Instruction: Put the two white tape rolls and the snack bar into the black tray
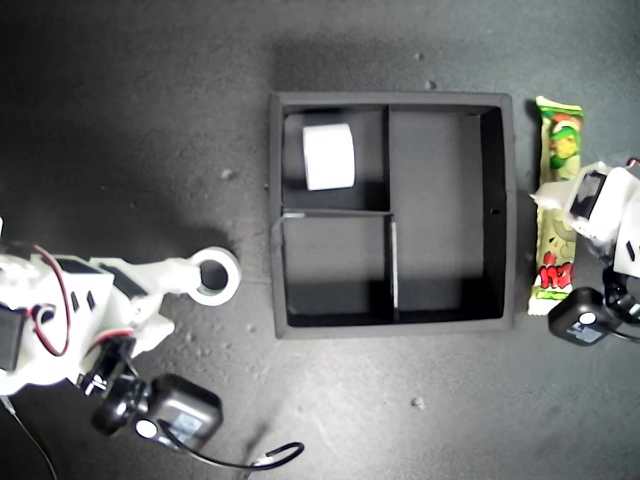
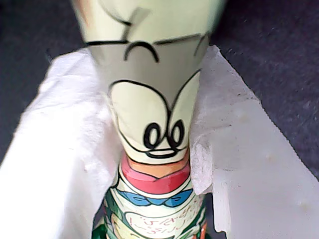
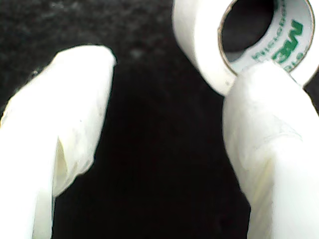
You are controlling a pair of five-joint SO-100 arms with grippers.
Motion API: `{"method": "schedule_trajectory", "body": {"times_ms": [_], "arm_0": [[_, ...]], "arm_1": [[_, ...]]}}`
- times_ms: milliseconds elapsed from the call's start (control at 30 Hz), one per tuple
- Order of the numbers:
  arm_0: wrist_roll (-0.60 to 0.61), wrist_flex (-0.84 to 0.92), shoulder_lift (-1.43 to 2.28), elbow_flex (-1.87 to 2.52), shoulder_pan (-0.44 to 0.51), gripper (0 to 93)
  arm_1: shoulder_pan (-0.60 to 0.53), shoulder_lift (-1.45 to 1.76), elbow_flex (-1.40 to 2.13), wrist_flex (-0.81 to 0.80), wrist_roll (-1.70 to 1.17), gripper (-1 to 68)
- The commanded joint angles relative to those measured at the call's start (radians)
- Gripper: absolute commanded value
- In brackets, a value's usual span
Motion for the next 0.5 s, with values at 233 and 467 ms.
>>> {"method": "schedule_trajectory", "body": {"times_ms": [233, 467], "arm_0": [[0.017, -0.048, 0.038, 0.025, 0.000, 17.1], [0.064, -0.087, 0.003, 0.000, -0.023, 17.2]], "arm_1": [[-0.075, 0.017, -0.380, 0.551, 0.133, -0.2], [-0.051, 0.017, -0.638, 0.712, 0.624, -0.3]]}}
